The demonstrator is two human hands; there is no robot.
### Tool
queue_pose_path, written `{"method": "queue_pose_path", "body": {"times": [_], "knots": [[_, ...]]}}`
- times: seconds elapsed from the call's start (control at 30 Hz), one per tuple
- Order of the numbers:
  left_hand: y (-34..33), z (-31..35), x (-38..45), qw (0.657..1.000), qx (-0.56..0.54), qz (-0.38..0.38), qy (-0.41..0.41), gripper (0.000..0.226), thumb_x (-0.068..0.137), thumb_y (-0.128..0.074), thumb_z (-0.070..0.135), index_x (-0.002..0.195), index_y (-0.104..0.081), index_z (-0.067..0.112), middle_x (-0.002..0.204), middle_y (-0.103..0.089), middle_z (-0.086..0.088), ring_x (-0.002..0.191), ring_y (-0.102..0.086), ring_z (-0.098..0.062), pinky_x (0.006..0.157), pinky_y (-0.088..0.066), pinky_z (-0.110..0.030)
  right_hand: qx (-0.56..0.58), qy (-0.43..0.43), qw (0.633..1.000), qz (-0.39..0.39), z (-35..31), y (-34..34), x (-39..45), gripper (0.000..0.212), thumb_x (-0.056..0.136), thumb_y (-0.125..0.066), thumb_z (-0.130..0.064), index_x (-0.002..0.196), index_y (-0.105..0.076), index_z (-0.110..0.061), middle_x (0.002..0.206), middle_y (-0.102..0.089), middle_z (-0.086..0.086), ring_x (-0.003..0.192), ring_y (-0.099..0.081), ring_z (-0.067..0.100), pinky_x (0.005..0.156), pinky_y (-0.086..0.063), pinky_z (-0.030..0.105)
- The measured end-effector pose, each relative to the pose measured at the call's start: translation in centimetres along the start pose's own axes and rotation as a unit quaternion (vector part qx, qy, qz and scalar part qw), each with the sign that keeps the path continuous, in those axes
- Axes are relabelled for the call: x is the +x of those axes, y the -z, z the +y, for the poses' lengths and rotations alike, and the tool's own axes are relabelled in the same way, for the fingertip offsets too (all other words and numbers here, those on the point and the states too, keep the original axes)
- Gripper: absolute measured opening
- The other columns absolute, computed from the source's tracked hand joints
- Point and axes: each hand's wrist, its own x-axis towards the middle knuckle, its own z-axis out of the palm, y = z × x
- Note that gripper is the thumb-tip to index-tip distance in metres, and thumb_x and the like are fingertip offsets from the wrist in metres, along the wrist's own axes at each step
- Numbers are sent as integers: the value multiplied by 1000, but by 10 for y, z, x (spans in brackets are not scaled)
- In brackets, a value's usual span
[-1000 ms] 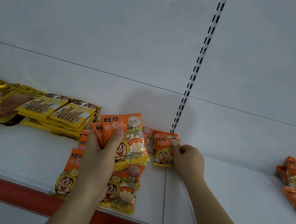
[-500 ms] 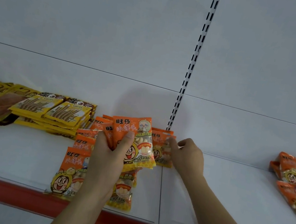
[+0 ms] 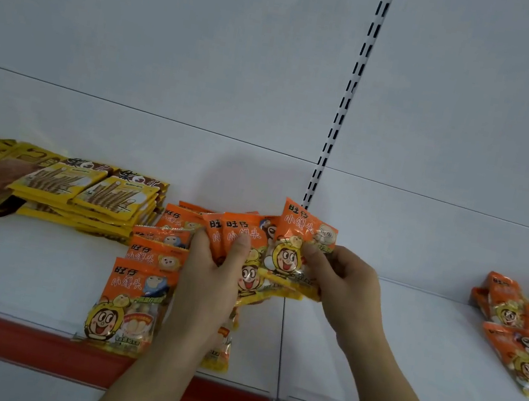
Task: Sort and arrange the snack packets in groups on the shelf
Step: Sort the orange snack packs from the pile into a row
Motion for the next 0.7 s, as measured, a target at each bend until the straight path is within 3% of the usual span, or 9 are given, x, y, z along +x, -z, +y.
{"method": "queue_pose_path", "body": {"times": [0.1, 0.17, 0.3, 0.43, 0.53, 0.7], "knots": [[7, -2, 1, 999, 8, 31, -16, 21, 97, -63, 48, 111, -61, 32, 103, -76, 5, 90, -77, -18, 80, -64, -51, 6, -21, 999, 43, 7, -4, 7, 33, 90, -70, -43, 74, -70, -14, 65, -70, -1, 57, -62, 13, 51, -47, 31], [16, -2, 2, 997, 6, 65, -34, 18, 95, -63, 52, 104, -62, 37, 100, -75, 5, 92, -76, -21, 80, -63, -54, -42, -43, 995, 79, 23, -5, 18, 42, 90, -68, -47, 72, -67, -8, 64, -66, 9, 55, -53, 15, 53, -40, 32], [34, 4, 6, 994, -16, 100, -36, 18, 95, -65, 48, 110, -62, 38, 103, -76, 10, 94, -76, -18, 83, -63, -52, -202, -71, 977, -15, 51, -12, 33, 39, 92, -63, -47, 79, -70, -10, 71, -69, 7, 63, -62, 20, 57, -45, 31], [39, 5, 5, 993, -33, 108, -21, 15, 96, -67, 43, 108, -62, 36, 99, -77, 9, 87, -78, -17, 78, -64, -52, -306, -32, 951, -22, 56, -26, 38, 42, 90, -65, -49, 73, -58, -12, 66, -62, 1, 66, -58, 21, 56, -40, 31], [39, 5, 4, 993, -29, 109, -19, 13, 95, -67, 44, 105, -62, 38, 98, -77, 9, 89, -77, -18, 80, -63, -53, -332, -28, 943, -5, 57, -31, 39, 36, 89, -64, -52, 91, -54, -18, 84, -63, -3, 80, -60, 19, 62, -43, 32], [35, 3, 0, 996, 6, 81, -37, 17, 90, -70, 51, 99, -64, 38, 96, -76, 7, 90, -75, -19, 82, -62, -53, -257, -52, 964, 46, 49, -20, 30, 51, 89, -60, -60, 116, -52, -18, 95, -62, -2, 86, -60, 16, 68, -45, 31]]}}
